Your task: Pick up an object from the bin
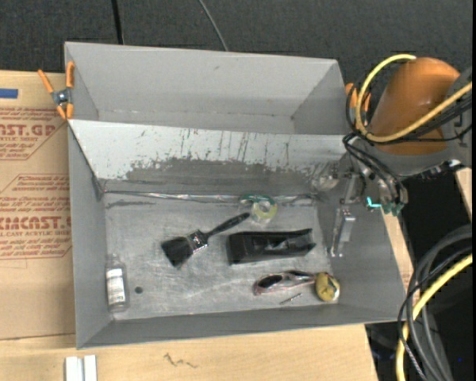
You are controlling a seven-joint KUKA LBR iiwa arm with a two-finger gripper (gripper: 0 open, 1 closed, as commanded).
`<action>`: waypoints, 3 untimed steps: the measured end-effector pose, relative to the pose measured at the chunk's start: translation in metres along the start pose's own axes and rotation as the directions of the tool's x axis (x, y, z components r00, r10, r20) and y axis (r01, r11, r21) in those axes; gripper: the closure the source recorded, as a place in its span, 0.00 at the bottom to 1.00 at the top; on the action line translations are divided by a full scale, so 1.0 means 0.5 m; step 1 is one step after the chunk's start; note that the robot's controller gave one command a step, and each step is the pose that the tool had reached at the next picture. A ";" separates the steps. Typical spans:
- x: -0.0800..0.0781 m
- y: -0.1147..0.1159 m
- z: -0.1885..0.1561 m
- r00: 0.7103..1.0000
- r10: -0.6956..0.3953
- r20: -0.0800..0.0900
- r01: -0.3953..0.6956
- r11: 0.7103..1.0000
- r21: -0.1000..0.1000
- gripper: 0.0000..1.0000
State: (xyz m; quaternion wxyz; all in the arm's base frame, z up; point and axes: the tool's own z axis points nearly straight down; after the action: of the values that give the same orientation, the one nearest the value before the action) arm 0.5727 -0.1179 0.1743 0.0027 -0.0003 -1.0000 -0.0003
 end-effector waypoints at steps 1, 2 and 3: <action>-0.004 0.001 -0.009 1.000 -0.001 0.008 0.001 1.000 0.001 0.00; -0.019 0.140 0.174 0.999 -0.032 0.034 0.032 0.999 0.006 1.00; -0.019 0.140 0.174 0.999 -0.032 0.034 0.032 0.999 0.006 1.00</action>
Offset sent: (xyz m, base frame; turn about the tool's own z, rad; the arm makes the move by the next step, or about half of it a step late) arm -0.0001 0.0719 -0.0982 -0.0338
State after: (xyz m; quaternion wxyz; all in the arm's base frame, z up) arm 0.5815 -0.0481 0.0874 -0.0143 0.0159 -0.9998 0.0025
